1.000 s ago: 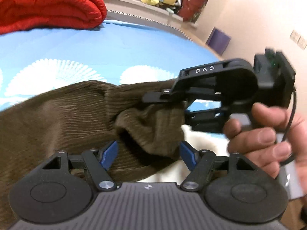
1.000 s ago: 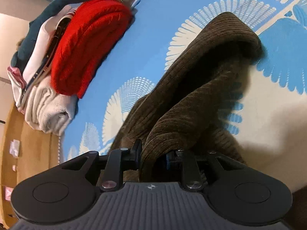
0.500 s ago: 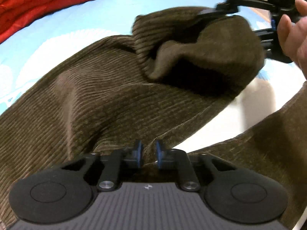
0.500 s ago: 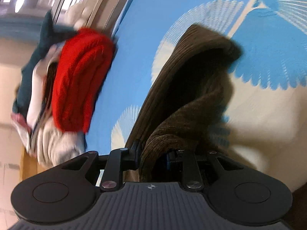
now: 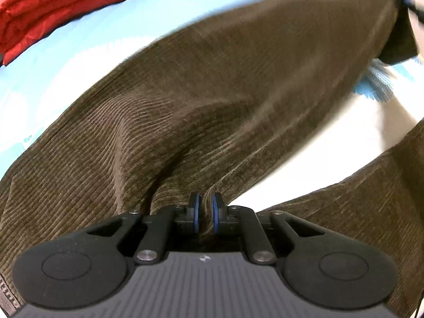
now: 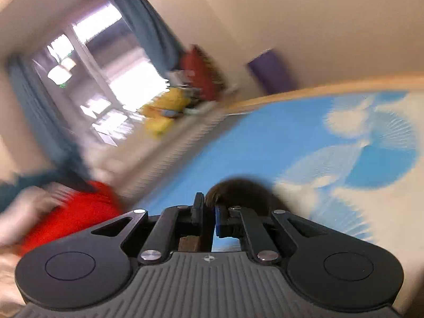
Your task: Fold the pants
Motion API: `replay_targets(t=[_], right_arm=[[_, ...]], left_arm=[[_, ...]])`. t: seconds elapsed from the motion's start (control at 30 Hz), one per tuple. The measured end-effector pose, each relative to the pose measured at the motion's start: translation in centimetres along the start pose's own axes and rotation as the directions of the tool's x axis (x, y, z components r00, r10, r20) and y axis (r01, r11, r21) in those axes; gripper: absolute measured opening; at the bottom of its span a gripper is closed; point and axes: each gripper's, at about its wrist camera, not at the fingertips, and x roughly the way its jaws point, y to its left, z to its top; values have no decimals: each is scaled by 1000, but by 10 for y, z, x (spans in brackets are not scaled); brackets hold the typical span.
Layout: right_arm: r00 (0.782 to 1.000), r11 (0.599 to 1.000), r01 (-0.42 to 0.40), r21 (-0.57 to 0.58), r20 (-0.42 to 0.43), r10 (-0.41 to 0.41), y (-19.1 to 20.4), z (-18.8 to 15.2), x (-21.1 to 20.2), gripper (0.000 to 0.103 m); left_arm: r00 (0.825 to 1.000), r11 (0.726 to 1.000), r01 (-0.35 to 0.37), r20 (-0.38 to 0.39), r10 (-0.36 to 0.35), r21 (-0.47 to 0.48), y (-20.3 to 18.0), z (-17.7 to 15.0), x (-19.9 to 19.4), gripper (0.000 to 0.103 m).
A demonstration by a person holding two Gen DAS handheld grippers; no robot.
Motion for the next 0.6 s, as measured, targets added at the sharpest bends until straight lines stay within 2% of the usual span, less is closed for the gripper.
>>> replay_targets(t=[0.03, 0.07, 0.1, 0.13, 0.17, 0.2, 0.23, 0.27, 0.3, 0.43, 0.5, 0.6], right_arm=[[998, 998, 49, 37, -34, -48, -10, -5, 4, 8], [988, 990, 131, 51, -90, -126, -18, -11, 11, 12], [962, 973, 227, 36, -165, -218, -26, -17, 22, 13], [923, 949, 311, 58, -255, -287, -43, -25, 33, 13], [896, 922, 362, 135, -324, -304, -63, -32, 40, 14], [880, 894, 396, 211, -367, -303, -81, -37, 44, 18], [868, 862, 425, 277, -396, -300, -99, -42, 47, 28], [864, 840, 436, 323, -410, -292, -115, -44, 50, 39], [871, 825, 427, 370, -413, -265, -128, -44, 55, 39], [923, 792, 317, 521, -360, -132, -164, -31, 70, 39], [933, 799, 286, 529, -344, -107, -166, -23, 81, 39], [929, 826, 299, 478, -344, -136, -166, -17, 85, 37]], left_arm=[[1000, 1000, -2, -3, 2, 1, -3, 2, -1, 12], [1000, 1000, 0, -6, 0, 0, -2, 3, -1, 12], [1000, 1000, 2, -9, -3, -1, -1, 3, -1, 13], [1000, 1000, 3, -11, -3, -3, 0, 4, 0, 13], [1000, 1000, 5, -13, -5, -5, 1, 4, 0, 14], [1000, 1000, 7, -14, -7, -7, 2, 5, 0, 14], [1000, 1000, 7, -15, -7, -9, 1, 5, -1, 14], [1000, 1000, 6, -14, -6, -5, 0, 5, -1, 14], [1000, 1000, 4, -14, -4, 2, 1, 4, -1, 14], [1000, 1000, -2, -10, 2, 22, -1, 2, 1, 14], [1000, 1000, 2, -13, -2, 20, 0, 2, 0, 14], [1000, 1000, 5, -18, -4, 27, 0, 4, -2, 14]])
